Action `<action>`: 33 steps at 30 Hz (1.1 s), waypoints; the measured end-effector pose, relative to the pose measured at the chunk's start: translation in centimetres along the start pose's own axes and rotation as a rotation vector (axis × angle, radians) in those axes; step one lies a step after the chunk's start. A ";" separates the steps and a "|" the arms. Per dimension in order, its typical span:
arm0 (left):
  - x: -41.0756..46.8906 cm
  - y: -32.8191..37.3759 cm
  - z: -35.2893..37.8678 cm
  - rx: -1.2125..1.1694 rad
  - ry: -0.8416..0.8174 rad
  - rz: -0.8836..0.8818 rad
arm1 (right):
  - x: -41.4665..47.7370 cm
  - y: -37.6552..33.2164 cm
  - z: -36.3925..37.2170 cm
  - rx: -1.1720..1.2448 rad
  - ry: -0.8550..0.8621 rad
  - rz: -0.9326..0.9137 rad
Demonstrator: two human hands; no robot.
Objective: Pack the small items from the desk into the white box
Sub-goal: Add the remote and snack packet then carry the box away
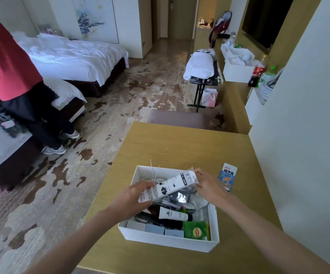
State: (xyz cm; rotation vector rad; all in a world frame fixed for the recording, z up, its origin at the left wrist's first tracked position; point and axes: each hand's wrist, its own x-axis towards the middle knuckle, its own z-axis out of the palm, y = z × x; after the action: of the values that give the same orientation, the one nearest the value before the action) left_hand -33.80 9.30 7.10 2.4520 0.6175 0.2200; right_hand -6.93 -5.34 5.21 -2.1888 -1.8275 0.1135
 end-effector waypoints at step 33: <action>2.0 1.7 1.9 0.610 -0.589 0.219 | -4.5 -5.1 1.3 0.384 -0.590 0.195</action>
State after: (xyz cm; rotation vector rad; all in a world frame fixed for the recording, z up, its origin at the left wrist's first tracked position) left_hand -30.85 8.07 6.60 2.9504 0.1585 -0.6843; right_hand -12.96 -8.71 4.79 -2.1737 -1.6465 1.1545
